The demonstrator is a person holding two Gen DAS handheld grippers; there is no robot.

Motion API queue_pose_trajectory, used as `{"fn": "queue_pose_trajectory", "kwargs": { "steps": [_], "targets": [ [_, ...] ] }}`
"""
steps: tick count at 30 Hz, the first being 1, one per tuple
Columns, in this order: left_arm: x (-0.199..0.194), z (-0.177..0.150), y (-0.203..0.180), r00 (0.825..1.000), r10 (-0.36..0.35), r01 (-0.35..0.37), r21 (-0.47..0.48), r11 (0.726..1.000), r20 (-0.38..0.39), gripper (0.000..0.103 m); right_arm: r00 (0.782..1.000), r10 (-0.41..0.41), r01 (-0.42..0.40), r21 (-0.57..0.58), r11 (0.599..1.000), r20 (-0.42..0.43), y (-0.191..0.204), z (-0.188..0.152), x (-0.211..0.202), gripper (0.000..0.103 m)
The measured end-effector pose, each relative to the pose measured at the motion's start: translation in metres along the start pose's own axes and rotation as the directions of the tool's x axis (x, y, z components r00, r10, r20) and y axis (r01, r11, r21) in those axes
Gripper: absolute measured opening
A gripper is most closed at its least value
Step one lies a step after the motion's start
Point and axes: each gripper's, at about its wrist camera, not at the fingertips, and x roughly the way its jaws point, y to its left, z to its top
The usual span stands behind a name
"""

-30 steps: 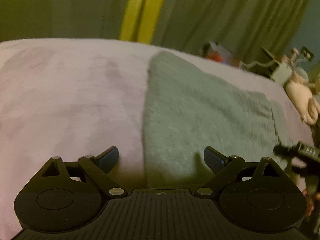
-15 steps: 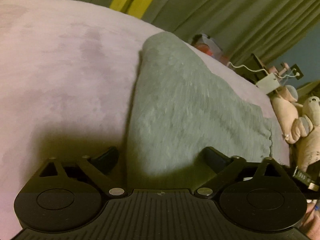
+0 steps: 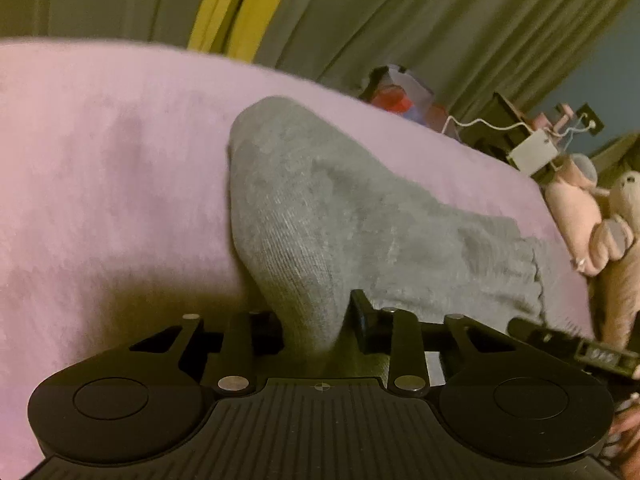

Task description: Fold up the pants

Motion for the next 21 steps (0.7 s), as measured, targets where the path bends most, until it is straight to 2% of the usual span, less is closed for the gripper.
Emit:
{"fn": "queue_pose_trajectory", "kwargs": {
  "steps": [3,6,10,11,13,14,15,16,17,19,21],
  "targets": [
    [-0.009,0.002,-0.002,0.999,-0.014,0.014,-0.006,1.000,0.032,0.028,0.997,0.048,-0.049,0.016,0.999,0.064,0.007,0.003,-0.013,0.054],
    [-0.021,0.010,-0.004,0.995,-0.038,0.039,-0.013,0.999,0.088,0.020,0.989,0.096,-0.099,0.026,0.995,0.115,0.013,0.011,-0.020,0.053],
    [-0.034,0.031,-0.012,0.988,-0.022,0.020,0.019,1.000,0.155,0.021,0.975,0.114,-0.115,-0.003,0.993,0.191,0.026,0.030,-0.028,0.053],
    [-0.034,0.035,-0.012,0.987,0.007,-0.008,0.007,1.000,0.158,0.033,0.972,0.102,-0.102,-0.011,0.995,0.210,0.027,0.033,-0.030,0.054],
    [-0.035,0.040,-0.009,0.978,0.136,-0.131,-0.044,0.990,0.160,0.055,0.974,0.025,-0.022,-0.017,1.000,0.224,0.029,0.042,-0.026,0.065],
    [-0.039,0.039,-0.007,0.962,0.204,-0.197,-0.054,0.979,0.182,0.065,0.975,-0.057,0.060,-0.009,0.998,0.216,0.028,0.045,-0.023,0.082],
    [-0.044,0.034,-0.006,0.944,0.257,-0.257,-0.028,0.966,0.209,0.070,0.966,-0.152,0.156,-0.005,0.988,0.210,0.032,0.043,-0.025,0.089],
    [-0.048,0.028,-0.006,0.936,0.273,-0.282,0.009,0.959,0.224,0.079,0.941,-0.249,0.257,-0.005,0.966,0.230,0.035,0.039,-0.027,0.089],
    [-0.052,0.019,-0.006,0.934,0.274,-0.292,0.046,0.955,0.228,0.087,0.923,-0.289,0.307,-0.033,0.951,0.254,0.038,0.034,-0.031,0.091],
    [-0.054,-0.005,-0.008,0.944,0.250,-0.275,0.095,0.957,0.217,0.091,0.931,-0.244,0.278,-0.095,0.956,0.271,0.046,0.019,-0.040,0.098],
    [-0.050,-0.029,-0.008,0.954,0.238,-0.260,0.109,0.959,0.183,0.094,0.944,-0.188,0.226,-0.118,0.967,0.270,0.052,0.003,-0.041,0.099]
  ]
}}
